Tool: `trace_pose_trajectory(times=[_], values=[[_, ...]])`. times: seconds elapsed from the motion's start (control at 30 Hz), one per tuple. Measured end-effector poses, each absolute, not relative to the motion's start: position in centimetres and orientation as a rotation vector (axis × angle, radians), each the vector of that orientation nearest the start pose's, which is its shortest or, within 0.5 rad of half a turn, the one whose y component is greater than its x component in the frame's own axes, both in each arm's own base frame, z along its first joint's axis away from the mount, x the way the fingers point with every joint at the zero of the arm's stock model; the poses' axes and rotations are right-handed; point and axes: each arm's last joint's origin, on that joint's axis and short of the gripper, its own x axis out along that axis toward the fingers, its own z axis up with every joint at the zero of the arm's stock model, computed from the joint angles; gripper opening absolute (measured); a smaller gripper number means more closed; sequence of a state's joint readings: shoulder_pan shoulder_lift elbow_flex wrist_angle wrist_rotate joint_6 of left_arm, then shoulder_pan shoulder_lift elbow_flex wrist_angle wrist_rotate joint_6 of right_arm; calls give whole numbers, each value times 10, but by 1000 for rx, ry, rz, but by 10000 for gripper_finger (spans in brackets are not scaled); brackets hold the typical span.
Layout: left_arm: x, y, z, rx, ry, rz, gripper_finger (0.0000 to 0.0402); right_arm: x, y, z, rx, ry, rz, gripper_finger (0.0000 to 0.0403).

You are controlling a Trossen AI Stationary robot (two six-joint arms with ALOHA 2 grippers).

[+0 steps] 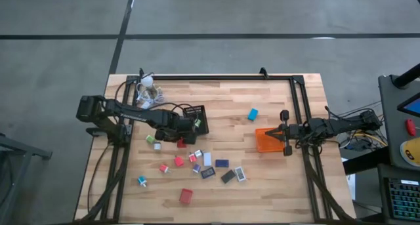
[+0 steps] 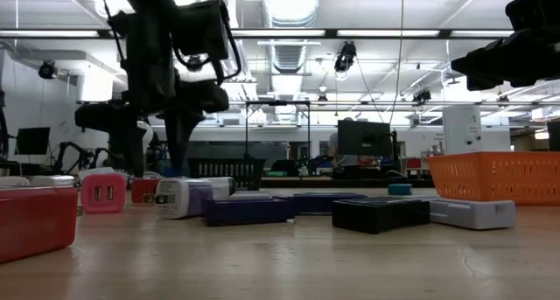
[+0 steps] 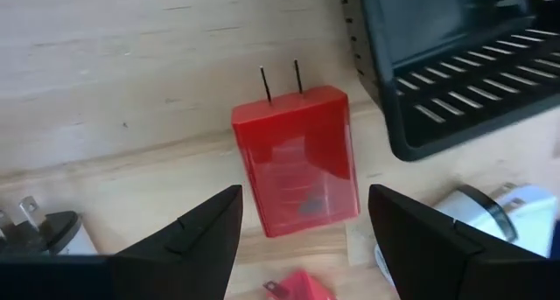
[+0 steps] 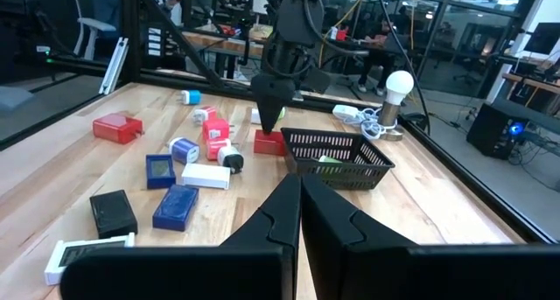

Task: Pick & Place Office items
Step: Put the top red charger adapter in the black bin

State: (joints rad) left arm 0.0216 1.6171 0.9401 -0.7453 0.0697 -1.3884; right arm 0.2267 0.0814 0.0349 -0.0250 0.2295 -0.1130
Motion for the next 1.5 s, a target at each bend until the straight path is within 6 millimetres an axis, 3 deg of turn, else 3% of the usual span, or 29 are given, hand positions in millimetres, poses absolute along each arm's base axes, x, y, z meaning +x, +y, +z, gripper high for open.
trace_pose_trajectory(times=[0.67, 1.0, 1.23, 1.5], values=[[284, 11, 135, -1243, 1303, 989, 252, 99, 16, 167, -129, 70, 1, 9], [284, 11, 134, -1252, 1311, 983, 249, 99, 16, 167, -129, 70, 1, 9], [284, 11, 135, -1252, 1313, 978, 210, 99, 16, 167, -129, 70, 1, 9], [284, 11, 136, -1250, 1313, 970, 233, 99, 16, 167, -129, 70, 2, 8]])
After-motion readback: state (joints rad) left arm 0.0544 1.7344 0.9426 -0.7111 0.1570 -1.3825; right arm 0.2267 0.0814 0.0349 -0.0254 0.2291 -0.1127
